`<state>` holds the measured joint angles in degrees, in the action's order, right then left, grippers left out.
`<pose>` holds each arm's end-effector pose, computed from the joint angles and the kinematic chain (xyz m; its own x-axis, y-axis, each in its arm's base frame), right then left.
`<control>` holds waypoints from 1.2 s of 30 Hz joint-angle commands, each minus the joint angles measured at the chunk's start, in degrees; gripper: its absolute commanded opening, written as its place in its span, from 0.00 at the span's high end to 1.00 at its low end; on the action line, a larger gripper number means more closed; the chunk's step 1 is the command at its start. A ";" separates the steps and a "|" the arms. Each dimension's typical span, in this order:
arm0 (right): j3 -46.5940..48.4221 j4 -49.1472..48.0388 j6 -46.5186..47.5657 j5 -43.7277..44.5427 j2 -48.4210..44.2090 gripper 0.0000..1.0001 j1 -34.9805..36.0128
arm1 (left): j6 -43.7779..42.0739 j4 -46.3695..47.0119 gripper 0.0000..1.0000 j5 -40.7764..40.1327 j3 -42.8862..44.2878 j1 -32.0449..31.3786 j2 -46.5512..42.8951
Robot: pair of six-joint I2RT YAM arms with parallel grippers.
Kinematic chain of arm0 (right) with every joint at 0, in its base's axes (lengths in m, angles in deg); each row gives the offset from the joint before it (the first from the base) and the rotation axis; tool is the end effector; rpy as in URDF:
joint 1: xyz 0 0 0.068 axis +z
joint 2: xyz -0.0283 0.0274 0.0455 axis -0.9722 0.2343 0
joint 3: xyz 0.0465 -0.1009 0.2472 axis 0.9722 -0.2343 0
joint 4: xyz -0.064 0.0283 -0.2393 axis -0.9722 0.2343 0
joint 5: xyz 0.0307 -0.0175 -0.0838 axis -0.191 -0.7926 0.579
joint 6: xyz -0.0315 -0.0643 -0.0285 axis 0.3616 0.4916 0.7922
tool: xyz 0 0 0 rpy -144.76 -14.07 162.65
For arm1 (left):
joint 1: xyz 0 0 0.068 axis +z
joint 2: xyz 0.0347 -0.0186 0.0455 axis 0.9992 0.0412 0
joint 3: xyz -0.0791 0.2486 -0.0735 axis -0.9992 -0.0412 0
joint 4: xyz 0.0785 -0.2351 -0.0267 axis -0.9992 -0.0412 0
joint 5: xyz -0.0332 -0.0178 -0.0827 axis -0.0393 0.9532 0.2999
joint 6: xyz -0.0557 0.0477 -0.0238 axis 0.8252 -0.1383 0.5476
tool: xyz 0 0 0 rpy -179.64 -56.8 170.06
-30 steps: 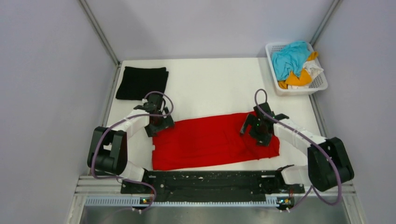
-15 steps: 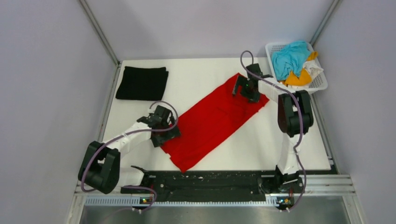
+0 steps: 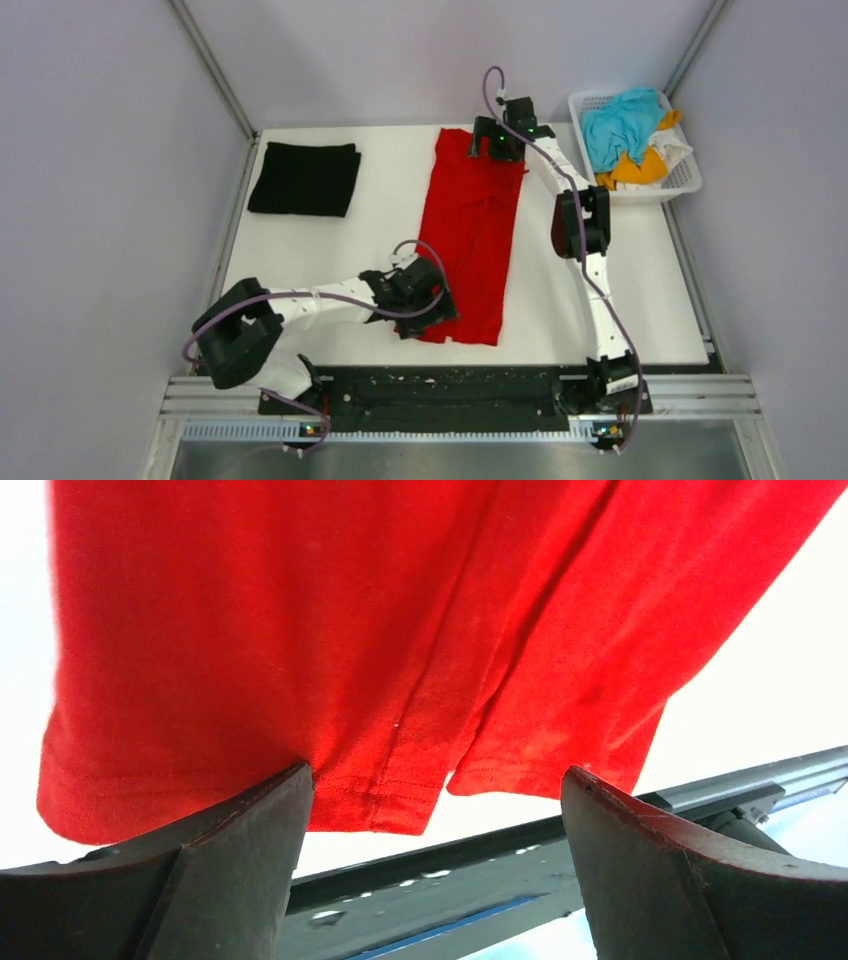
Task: Fold and stack the t-shirts
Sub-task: Rotate the tshirt 90 degrees, then grab the bottom of the folded rectangular tshirt with both arms
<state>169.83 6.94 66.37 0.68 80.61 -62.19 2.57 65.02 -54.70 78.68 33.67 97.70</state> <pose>0.5680 0.1596 0.1549 -0.7548 0.1282 -0.6433 -0.1676 0.9105 0.3781 0.1550 -0.2137 0.1473 -0.9328 -0.3282 -0.1490 -0.2303 0.8607 -0.4541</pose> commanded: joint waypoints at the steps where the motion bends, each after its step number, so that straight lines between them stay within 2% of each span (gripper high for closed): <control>1: 1.16 -3.36 8.38 -2.67 3.69 0.01 4.45 | 5.19 2.94 0.01 0.53 5.93 -5.77 8.65; 5: -0.97 -4.00 14.61 3.11 1.56 0.01 6.05 | 3.75 -4.28 0.01 -2.51 13.28 -9.54 12.48; 11: 2.58 -3.80 17.58 3.38 -4.08 0.01 5.43 | 3.34 -10.43 0.01 -8.88 12.72 -11.30 4.30; 16: 3.05 -3.16 14.00 2.25 -13.81 0.01 6.01 | -2.61 -13.05 0.01 -15.43 15.32 -11.15 -1.44; 20: -2.29 2.98 11.15 7.55 -25.46 0.01 6.95 | -3.15 -17.78 0.01 -19.77 15.42 -10.51 -5.20; 23: -19.47 4.85 5.86 10.12 -38.23 0.01 6.93 | -2.66 -17.95 0.01 -19.41 10.26 -8.72 -9.94; 26: -43.67 1.82 -0.59 9.94 -53.50 0.01 7.23 | -1.08 -17.07 0.01 -19.26 3.77 -6.98 -15.38; 27: -54.29 0.12 -2.70 9.80 -58.74 0.01 7.43 | -0.90 -15.96 0.01 -18.92 1.48 -6.31 -17.18; 30: -73.89 -3.26 -8.13 8.17 -72.20 0.01 8.25 | -0.02 -12.96 0.01 -17.39 -4.64 -4.37 -21.36; 33: -87.34 -2.97 -11.94 6.11 -82.90 0.01 9.65 | -0.33 -7.99 0.05 -14.87 -9.58 -3.17 -23.56; 36: -97.48 -1.23 -15.70 2.25 -92.32 0.02 11.27 | -1.25 -1.74 0.10 -10.86 -11.96 -2.50 -21.72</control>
<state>81.47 4.05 58.24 7.61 -2.87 -53.10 1.67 53.05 -70.08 68.88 30.30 75.25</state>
